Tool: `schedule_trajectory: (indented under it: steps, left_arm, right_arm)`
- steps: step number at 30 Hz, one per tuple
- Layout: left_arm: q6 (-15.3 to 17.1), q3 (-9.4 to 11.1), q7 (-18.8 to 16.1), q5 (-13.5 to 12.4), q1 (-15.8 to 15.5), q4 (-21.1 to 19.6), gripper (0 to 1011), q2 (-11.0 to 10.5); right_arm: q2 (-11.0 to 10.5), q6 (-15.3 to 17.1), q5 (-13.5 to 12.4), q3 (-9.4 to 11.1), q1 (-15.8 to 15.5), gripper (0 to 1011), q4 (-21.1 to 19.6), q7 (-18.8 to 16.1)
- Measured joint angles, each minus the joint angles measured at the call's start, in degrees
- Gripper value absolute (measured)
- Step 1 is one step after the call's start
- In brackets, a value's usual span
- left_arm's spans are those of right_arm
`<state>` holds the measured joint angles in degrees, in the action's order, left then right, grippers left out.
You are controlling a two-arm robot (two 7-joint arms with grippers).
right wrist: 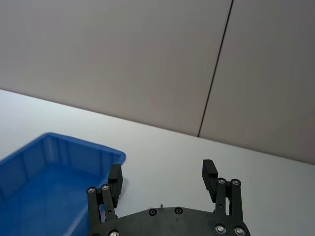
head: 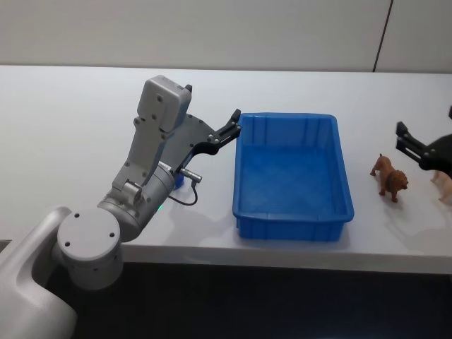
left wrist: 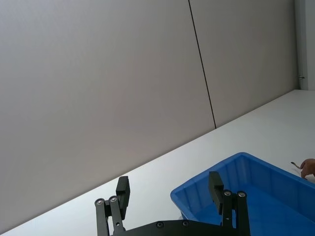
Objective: Pick up the two dolls from the table and place them into the box.
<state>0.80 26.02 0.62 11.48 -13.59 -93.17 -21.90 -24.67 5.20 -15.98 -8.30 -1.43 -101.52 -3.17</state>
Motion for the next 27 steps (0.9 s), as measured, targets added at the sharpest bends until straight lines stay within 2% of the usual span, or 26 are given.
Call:
schedule_trajectory:
  steps: [13,27]
  left_arm:
    - [0.0,0.0,0.0,0.0,0.0,0.0,1001,0.0]
    - [0.0,0.0,0.0,0.0,0.0,0.0,1001,0.0]
  right_arm:
    - [-1.6,4.9,-1.6,2.1,-0.7,1000,2.9,1.9]
    - [-1.5,8.6,-3.8,3.0,0.1,1000,7.6,2.7]
